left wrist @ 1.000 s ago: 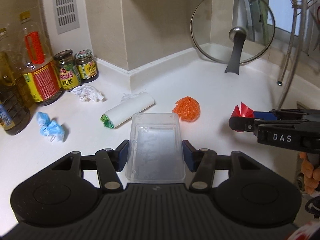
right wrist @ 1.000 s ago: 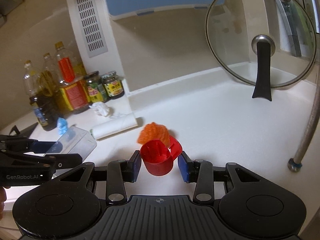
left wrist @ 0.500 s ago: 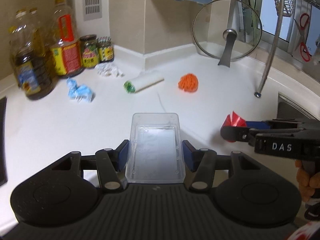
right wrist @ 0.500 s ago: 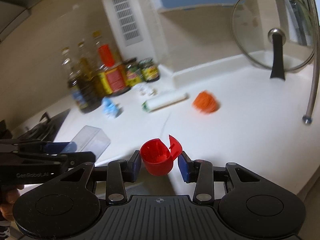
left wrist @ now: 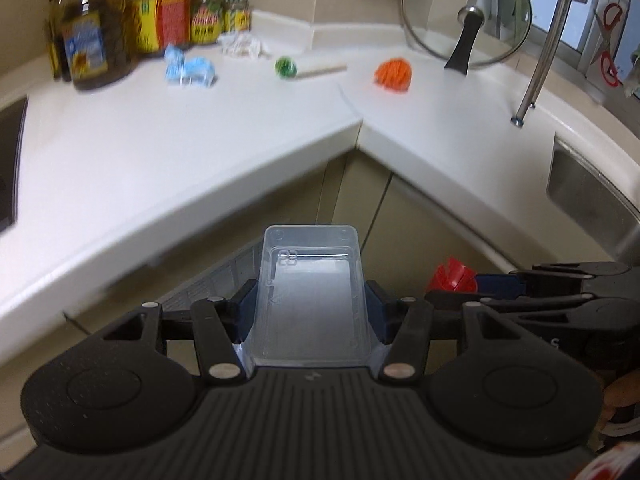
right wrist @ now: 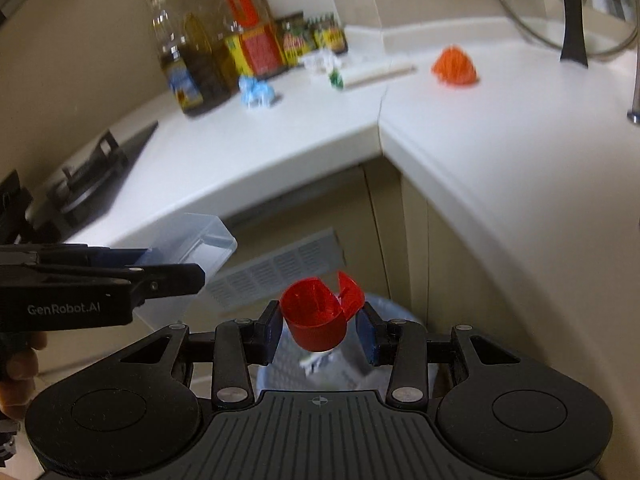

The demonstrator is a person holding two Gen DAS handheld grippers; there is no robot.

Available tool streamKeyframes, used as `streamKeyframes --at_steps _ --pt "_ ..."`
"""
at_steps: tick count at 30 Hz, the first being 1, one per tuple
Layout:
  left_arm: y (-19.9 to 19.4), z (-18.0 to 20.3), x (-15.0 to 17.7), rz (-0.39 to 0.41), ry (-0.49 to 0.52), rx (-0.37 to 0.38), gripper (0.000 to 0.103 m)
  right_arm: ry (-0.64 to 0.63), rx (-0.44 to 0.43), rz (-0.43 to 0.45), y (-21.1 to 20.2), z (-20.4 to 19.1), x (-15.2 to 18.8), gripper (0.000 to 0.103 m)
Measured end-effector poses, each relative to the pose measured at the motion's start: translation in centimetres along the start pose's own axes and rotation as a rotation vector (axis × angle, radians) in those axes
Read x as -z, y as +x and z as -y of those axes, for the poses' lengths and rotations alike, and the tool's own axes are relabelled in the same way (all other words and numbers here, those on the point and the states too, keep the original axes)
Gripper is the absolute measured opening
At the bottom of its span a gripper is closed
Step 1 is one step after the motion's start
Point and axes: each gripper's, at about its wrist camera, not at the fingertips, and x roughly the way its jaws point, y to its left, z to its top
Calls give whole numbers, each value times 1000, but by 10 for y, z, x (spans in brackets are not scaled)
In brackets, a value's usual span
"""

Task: Collect trash
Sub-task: 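Lower both tools into the bin and open them to drop cup and box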

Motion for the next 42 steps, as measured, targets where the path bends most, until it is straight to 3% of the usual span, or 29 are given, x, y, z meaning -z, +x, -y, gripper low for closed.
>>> streamKeyframes --at_steps 20,42 --pt "91 -11 65 -185 -90 -4 53 11 62 -132 88 30 64 41" --pt "162 -22 82 -270 -152 -11 53 33 60 -165 130 55 68 41"
